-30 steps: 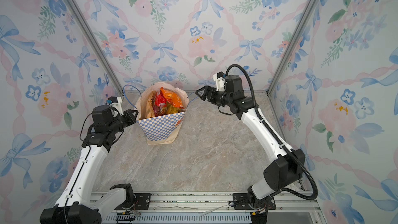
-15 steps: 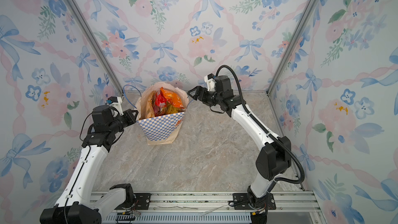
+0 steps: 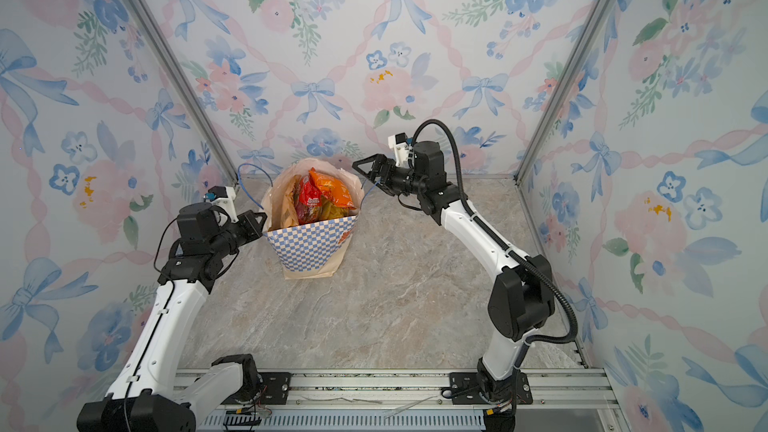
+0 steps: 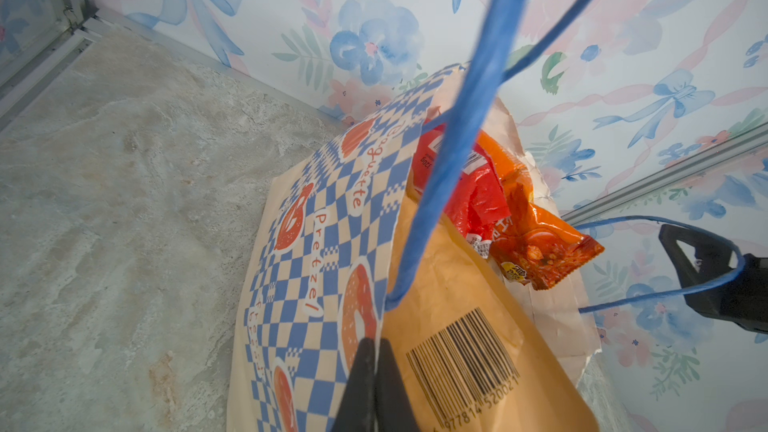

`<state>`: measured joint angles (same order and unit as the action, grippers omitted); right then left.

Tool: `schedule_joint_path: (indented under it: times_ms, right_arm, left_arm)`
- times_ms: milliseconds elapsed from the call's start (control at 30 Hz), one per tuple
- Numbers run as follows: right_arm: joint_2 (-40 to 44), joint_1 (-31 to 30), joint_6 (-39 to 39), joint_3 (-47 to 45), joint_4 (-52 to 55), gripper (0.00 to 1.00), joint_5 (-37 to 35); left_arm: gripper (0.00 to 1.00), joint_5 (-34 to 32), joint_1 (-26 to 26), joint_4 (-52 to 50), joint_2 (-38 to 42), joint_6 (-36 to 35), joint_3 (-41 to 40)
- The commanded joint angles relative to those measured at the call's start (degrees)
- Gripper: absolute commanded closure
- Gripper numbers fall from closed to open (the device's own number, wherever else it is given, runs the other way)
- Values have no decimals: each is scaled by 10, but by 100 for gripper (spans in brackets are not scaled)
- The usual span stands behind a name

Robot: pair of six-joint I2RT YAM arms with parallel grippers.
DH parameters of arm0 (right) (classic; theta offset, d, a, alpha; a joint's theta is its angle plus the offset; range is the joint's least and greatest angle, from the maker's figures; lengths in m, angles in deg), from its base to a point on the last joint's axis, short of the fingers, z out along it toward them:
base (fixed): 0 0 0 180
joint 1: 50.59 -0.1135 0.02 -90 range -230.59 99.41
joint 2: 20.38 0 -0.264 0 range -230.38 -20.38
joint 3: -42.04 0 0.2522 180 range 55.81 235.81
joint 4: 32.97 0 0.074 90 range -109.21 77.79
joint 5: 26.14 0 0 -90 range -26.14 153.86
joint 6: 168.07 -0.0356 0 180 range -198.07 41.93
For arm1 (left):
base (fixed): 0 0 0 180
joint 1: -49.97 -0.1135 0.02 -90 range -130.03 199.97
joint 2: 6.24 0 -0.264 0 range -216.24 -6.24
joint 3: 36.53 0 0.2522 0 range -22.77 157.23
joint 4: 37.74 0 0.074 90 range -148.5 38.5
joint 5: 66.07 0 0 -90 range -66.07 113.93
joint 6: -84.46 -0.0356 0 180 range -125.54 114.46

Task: Place the snacks into the paper bag
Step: Shake the paper bag at the middle-left of the table.

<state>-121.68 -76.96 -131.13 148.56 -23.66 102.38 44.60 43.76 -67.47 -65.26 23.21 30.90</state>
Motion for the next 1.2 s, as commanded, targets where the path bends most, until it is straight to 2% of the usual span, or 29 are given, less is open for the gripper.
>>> schedule_joint_path:
  times_ms: [0, 100, 500, 1100, 1167]
  right_arm:
    - [-13, -8, -57, -2, -94, 8, 42]
    - [-18, -9, -78, -6, -122, 8, 50]
    - [-35, -28, -85, 30, -109, 8, 49]
    - [-125, -68, -64, 277, 14, 8, 66]
    - [-137, -72, -58, 311, 39, 8, 86]
  left_arm:
    - [100, 12, -6, 8, 10, -1, 8]
    - [100, 13, -5, 8, 13, -1, 9]
    - [100, 13, -5, 8, 18, -6, 7]
    - [100, 21, -5, 9, 14, -3, 23]
    - [100, 25, -5, 13, 17, 1, 23]
